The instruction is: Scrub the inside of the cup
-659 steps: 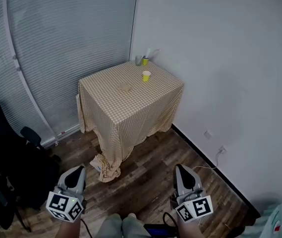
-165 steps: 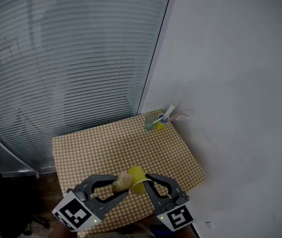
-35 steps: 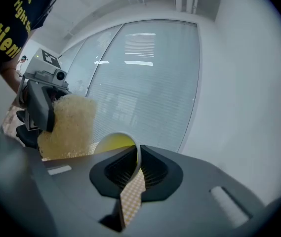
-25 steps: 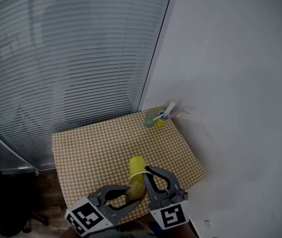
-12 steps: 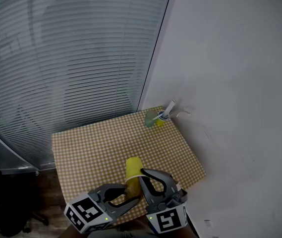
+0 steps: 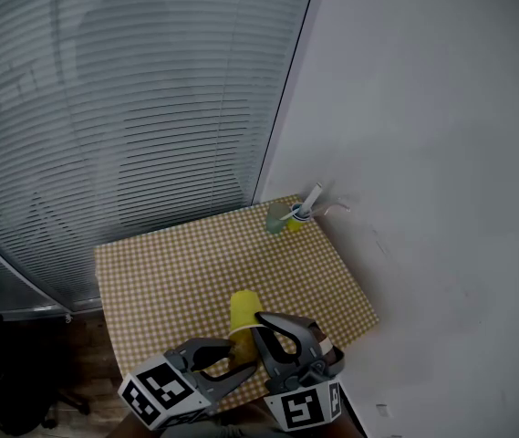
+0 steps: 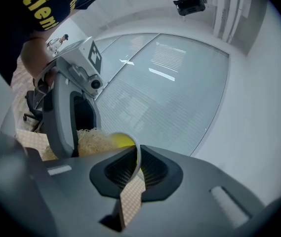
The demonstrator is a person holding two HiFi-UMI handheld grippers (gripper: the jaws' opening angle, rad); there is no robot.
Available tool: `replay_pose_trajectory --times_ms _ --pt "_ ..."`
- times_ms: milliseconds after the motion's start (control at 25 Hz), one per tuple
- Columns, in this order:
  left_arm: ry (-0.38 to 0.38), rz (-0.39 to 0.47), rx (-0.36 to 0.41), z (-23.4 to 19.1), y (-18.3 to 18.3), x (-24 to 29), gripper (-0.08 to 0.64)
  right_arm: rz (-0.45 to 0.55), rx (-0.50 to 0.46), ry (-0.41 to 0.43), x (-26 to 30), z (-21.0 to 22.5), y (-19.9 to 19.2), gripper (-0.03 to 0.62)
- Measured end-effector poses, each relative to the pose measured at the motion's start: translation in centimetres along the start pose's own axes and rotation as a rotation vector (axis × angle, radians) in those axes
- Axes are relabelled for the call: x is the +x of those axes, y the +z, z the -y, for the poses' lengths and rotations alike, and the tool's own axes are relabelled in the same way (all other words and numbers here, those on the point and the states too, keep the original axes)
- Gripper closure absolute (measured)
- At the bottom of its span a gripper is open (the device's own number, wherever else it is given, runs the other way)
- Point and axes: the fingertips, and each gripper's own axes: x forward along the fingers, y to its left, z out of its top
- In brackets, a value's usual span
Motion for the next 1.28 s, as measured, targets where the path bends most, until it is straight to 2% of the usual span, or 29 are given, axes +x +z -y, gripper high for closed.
replay_pose_trajectory --times_ms 400,600,720,920,1280 --pt "-0.068 0.041 -0.183 -0.2 -0.1 -0.4 0.428 0.004 -0.107 -0.011 -0.1 -0.5 0.0 0.566" --pt "-0.137 0.085 -0.311 -0.2 0.2 -0.6 0.428 0.006 -0.152 -0.01 -0.3 -0.6 0.0 0.566" --pt "-0.163 0.097 -0.364 -0.3 0.2 -0.6 0.428 0.011 -0.196 -0.009 -0.3 -0.9 0.2 0.566" --pt "-0.173 0.069 -0.378 -0.6 -0.1 -0.4 0.428 0.01 -0.242 0.001 0.0 -1.2 0.3 0.566" --pt "-0.176 -0.012 -0.349 0.3 -1.2 0.3 0.428 0.032 -0.218 0.013 -0.1 -1.4 0.9 0.566"
